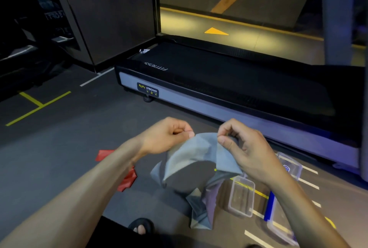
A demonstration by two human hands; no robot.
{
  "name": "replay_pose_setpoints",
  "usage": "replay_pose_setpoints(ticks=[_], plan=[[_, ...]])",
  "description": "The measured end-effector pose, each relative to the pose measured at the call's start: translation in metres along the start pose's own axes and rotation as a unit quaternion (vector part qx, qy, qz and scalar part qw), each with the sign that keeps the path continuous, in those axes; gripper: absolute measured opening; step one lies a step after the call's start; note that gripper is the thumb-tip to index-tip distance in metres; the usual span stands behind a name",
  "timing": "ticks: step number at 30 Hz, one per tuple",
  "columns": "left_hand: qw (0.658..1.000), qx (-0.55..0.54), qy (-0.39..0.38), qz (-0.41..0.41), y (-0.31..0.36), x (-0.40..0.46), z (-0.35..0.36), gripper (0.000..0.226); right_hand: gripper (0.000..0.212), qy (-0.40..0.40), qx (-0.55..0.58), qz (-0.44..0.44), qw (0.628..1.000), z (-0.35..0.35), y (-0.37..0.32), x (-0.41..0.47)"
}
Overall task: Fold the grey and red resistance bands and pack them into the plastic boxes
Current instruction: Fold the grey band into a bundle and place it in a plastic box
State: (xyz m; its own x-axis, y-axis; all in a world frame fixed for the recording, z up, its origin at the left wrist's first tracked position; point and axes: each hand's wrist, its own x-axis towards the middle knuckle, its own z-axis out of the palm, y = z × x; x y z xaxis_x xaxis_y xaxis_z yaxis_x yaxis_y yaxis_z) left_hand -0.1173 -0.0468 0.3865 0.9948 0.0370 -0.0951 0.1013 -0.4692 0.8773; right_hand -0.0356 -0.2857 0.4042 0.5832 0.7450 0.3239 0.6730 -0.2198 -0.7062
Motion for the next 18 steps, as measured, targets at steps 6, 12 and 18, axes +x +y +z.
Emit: replay_pose_setpoints(ticks=[6, 12, 18], plan=[[0.993, -0.077, -0.082, 0.022, 0.001, -0.009, -0.004, 0.015, 0.013, -0.004, 0.04, 0.022, 0.999, -0.016, 0.006, 0.001], [0.988, -0.124, -0.074, 0.062, 0.003, -0.009, -0.007, 0.014, 0.015, -0.006, 0.044, 0.028, 0.999, -0.021, 0.009, 0.001], [0.988, -0.129, -0.075, 0.04, 0.003, -0.008, -0.007, 0.012, 0.015, -0.008, 0.033, 0.027, 0.999, -0.022, 0.009, 0.002]])
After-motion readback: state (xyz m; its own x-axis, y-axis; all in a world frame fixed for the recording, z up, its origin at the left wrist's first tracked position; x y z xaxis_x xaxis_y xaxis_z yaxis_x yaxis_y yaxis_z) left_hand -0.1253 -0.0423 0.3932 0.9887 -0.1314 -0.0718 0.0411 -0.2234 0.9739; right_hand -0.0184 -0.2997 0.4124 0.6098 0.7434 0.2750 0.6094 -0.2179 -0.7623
